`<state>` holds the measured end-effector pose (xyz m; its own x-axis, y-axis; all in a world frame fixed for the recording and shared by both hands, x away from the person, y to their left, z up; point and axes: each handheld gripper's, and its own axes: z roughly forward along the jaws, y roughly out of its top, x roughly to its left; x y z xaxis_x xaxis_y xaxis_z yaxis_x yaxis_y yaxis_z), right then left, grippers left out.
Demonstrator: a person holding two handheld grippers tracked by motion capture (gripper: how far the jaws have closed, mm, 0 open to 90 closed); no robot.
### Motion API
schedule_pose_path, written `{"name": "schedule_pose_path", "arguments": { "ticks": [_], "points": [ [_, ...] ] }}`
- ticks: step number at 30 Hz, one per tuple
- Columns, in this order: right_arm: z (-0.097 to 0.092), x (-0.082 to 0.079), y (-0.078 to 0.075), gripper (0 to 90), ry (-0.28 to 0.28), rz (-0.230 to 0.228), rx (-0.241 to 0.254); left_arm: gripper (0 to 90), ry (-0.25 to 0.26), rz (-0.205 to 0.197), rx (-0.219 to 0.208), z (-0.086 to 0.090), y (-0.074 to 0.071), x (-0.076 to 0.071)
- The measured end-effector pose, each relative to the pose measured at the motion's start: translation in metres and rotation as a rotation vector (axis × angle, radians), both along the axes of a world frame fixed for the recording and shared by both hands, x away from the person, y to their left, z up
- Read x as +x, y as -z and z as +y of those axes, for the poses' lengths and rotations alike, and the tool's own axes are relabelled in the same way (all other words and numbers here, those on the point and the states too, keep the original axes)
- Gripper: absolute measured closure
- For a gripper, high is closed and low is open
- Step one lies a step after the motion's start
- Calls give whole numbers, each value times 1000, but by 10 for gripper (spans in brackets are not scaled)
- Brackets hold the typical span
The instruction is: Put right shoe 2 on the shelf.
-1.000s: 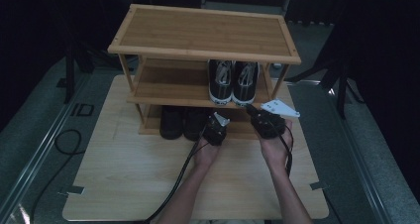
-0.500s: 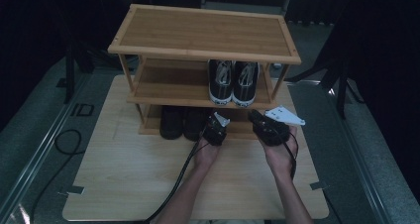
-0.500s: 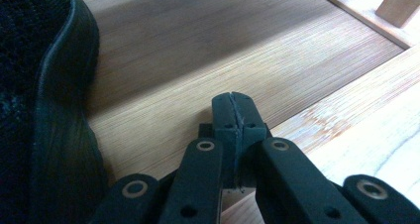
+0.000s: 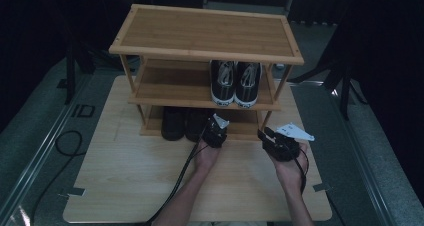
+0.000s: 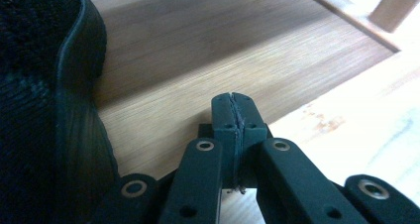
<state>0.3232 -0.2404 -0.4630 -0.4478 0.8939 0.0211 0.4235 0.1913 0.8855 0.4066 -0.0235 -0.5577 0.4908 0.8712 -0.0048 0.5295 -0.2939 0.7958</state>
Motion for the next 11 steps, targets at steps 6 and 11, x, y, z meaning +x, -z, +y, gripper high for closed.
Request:
{"name": "schedule_pose_path", "arguments": {
  "ticks": [6, 11],
  "points": [
    [-7, -1, 16, 648, 25, 42, -8, 874, 39, -21, -34, 8, -5, -12],
    [-13, -2, 25, 637, 46, 68, -9, 871, 83, -32, -36, 9, -11, -24]
  ]
}}
